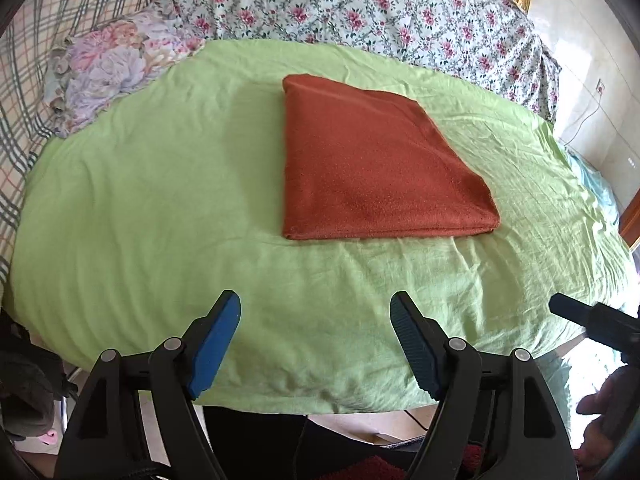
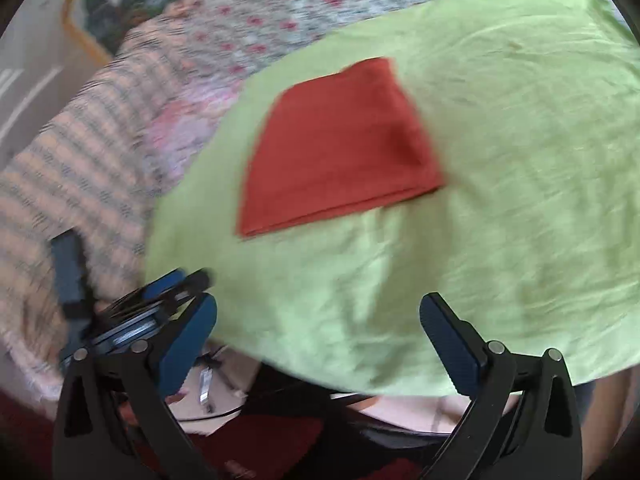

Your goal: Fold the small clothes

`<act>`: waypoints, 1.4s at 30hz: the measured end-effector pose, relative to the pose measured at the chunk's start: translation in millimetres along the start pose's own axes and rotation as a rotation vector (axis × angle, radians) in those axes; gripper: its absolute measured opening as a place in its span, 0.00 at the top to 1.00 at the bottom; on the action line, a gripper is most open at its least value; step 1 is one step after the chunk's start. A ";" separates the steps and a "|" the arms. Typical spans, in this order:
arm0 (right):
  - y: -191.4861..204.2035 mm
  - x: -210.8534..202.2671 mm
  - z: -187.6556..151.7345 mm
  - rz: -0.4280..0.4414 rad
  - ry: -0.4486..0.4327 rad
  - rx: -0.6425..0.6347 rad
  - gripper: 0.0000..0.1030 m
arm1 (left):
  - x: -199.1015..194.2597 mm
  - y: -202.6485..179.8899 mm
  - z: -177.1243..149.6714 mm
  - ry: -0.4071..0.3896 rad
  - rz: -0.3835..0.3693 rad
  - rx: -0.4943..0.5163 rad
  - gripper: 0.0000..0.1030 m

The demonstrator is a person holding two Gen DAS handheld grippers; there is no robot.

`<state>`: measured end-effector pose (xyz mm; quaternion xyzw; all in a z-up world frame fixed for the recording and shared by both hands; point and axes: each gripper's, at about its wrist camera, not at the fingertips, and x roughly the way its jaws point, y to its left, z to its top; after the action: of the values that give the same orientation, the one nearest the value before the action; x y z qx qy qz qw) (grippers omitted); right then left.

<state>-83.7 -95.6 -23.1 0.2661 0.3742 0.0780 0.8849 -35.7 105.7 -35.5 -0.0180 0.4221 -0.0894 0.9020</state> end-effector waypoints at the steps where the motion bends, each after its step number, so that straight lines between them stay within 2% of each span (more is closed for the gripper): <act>1: 2.3 -2.4 -1.1 0.035 -0.010 -0.001 0.01 | -1.8 1.6 0.0 -0.005 0.002 0.001 0.24; 2: 4.3 -4.6 -1.5 0.033 -0.020 -0.007 0.01 | -3.5 2.6 -0.2 -0.011 0.005 0.001 0.24; 4: 10.9 -5.0 -1.6 -0.077 -0.017 -0.053 0.01 | -6.7 4.5 -0.9 -0.025 0.016 -0.001 0.23; 7: 14.4 -3.9 8.1 -0.186 -0.042 -0.148 0.01 | -7.9 6.4 2.0 -0.047 0.035 0.020 0.22; 8: 14.4 -3.9 8.1 -0.186 -0.042 -0.148 0.01 | -7.7 6.1 3.9 -0.057 0.047 0.027 0.21; 10: 10.6 -0.1 23.0 -0.289 -0.049 -0.214 0.01 | -6.1 6.3 9.2 -0.071 0.057 0.032 0.18; 15: 5.8 15.5 46.4 -0.387 -0.046 -0.320 0.01 | 8.3 7.2 28.4 -0.067 0.078 0.019 0.14; 19: 1.6 28.4 56.2 -0.356 -0.012 -0.323 0.01 | 21.6 2.5 39.1 -0.051 0.104 0.040 0.12; 26: 7.6 43.4 69.8 -0.354 0.003 -0.368 0.01 | 34.6 -4.4 43.2 -0.023 0.108 0.066 0.07; 31: 7.1 50.5 75.9 -0.358 0.032 -0.387 0.01 | 43.1 -3.5 50.0 0.000 0.153 0.083 0.06; 34: 2.9 54.6 82.6 -0.327 0.053 -0.365 0.01 | 46.6 0.2 59.2 0.008 0.173 0.076 0.06; 39: -4.5 61.2 94.0 -0.338 0.063 -0.333 0.01 | 53.6 -1.9 75.2 0.018 0.213 0.097 0.05; 42: -6.3 63.1 100.9 -0.339 0.065 -0.331 0.01 | 56.0 -6.2 82.1 0.016 0.213 0.103 0.05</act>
<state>31.6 -121.3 -7.2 0.0480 0.4241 -0.0028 0.9043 61.3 86.2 -24.5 0.0742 0.4238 -0.0149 0.9026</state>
